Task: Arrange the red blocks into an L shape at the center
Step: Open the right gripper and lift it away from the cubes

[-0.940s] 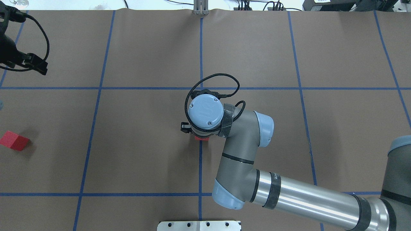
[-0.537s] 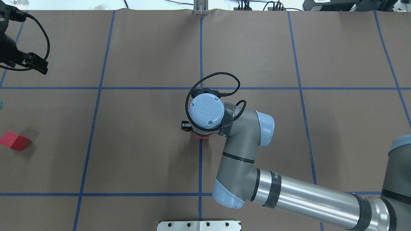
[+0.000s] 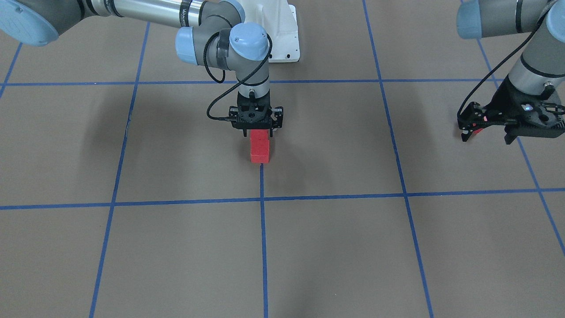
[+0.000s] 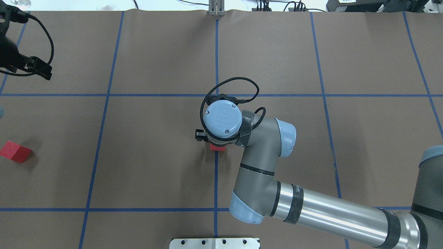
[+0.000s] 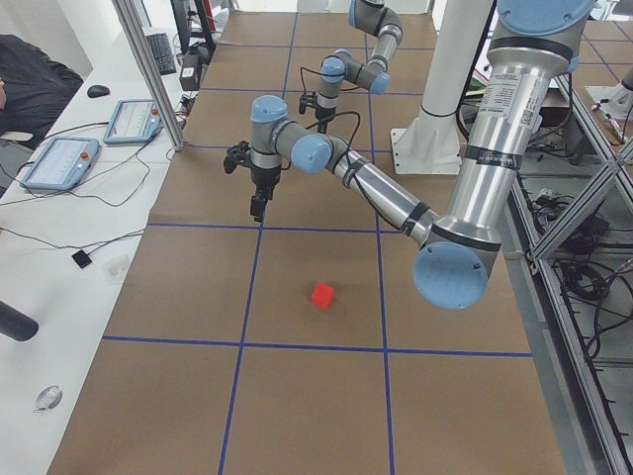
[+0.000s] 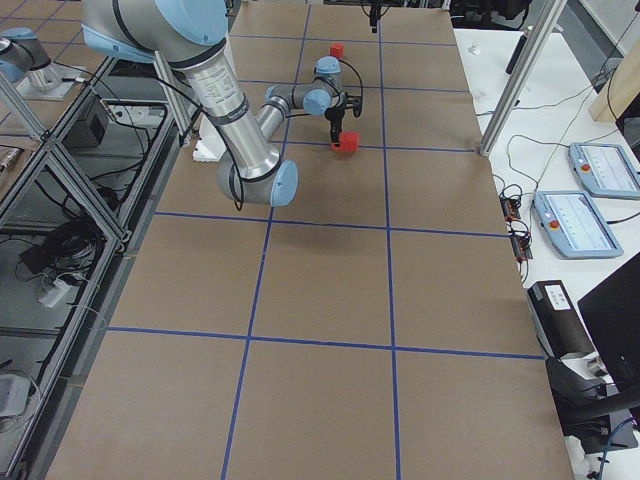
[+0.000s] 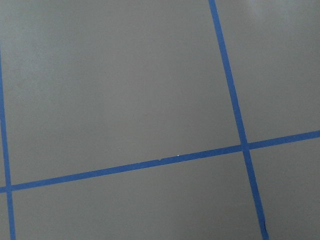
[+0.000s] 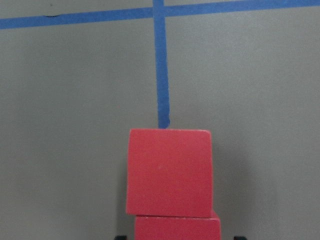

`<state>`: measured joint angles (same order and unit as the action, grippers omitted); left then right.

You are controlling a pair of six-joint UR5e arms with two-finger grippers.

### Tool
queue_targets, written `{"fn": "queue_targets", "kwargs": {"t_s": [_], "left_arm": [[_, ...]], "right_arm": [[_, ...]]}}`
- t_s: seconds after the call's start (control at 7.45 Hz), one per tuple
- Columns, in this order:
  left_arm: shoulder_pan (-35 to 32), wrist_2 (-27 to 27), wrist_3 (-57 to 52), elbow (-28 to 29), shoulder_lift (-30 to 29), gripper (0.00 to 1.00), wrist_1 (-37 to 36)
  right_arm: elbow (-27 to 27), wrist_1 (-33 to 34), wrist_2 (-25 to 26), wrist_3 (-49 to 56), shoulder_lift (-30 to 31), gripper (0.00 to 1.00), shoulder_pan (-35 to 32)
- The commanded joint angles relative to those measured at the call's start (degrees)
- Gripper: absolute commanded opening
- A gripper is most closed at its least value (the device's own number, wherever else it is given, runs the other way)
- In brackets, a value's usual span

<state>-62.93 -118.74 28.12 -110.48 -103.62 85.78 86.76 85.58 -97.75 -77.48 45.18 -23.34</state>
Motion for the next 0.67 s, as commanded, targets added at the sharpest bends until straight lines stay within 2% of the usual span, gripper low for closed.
{"fn": "queue_targets", "kwargs": {"t_s": [0.0,0.13,0.27,0.54], "left_arm": [[-0.1,0.0,0.0,0.0,0.0,1.00,0.0],[-0.1,0.0,0.0,-0.3,0.1,1.00,0.0],[-0.2,0.0,0.2,-0.6,0.6,1.00,0.0],[-0.2,0.0,0.2,-3.8,5.7,1.00,1.4]], "right_arm": [[0.6,0.0,-0.2,0.7,-0.2,0.98,-0.8],[2.1,0.6,-0.9,0.7,-0.5,0.99,-2.2],[3.2,1.5,-4.5,0.7,-0.4,0.99,-4.3],[7.4,6.5,-6.9,0.8,-0.3,0.99,-6.8]]}}
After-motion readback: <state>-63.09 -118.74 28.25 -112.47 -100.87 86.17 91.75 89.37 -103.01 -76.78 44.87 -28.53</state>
